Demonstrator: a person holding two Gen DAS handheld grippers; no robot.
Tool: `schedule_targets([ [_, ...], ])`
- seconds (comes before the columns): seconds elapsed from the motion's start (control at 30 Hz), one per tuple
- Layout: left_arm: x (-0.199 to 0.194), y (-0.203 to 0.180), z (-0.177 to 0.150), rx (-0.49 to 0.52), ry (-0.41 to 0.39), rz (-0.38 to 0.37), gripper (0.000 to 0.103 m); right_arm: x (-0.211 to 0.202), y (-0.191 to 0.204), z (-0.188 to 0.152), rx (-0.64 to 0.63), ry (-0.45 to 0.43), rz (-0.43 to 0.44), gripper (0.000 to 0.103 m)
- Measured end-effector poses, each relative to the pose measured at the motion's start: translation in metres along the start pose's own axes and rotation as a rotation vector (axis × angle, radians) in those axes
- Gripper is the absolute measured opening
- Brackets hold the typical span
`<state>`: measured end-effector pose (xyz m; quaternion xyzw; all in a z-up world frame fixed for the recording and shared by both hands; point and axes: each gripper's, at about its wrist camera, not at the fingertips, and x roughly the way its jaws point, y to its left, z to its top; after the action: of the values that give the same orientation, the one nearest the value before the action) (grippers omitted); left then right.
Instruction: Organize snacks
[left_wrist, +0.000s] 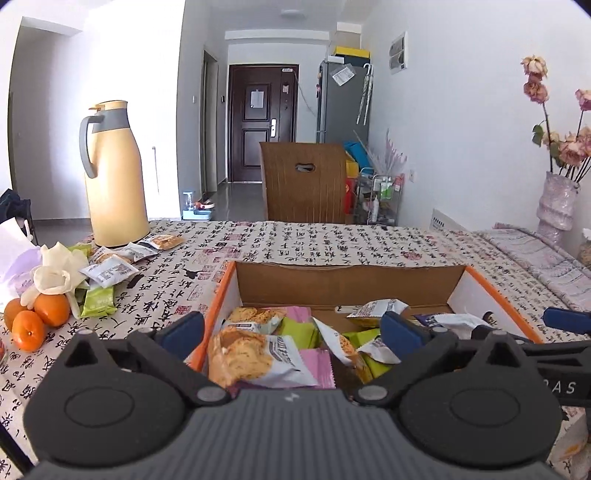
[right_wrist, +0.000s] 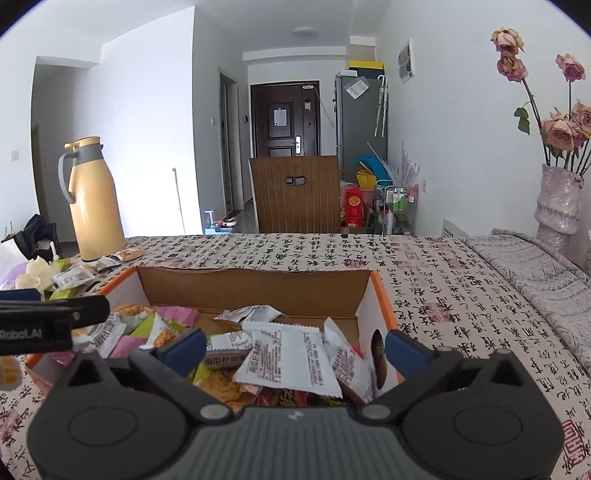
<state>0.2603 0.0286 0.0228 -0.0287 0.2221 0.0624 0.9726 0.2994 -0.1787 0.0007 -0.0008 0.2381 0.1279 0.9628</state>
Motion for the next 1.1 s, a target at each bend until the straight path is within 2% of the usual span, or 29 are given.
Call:
schedule_targets([
  [0.3, -0.044, 0.006, -0.011, 0.016, -0.028, -0.049, 0.103, -0.046, 0.001, -0.018, -0.015, -0.027, 0.024, 0.103],
  [0.47, -0.072, 0.012, -0.023, 0.017, -0.041, -0.112, 0.103, -0.076, -0.001, -0.034, -0.018, -0.025, 0.046, 0.103],
  [0.57, -0.085, 0.015, -0.032, 0.006, -0.043, -0.119, 0.103, -0.088, 0.0, -0.044, -0.023, -0.016, 0.057, 0.103],
  [1.1, -0.105, 0.029, -0.09, -0.001, 0.11, -0.128, 0.103, -0.123, 0.003, -0.092, -0.021, 0.097, 0.087, 0.103],
])
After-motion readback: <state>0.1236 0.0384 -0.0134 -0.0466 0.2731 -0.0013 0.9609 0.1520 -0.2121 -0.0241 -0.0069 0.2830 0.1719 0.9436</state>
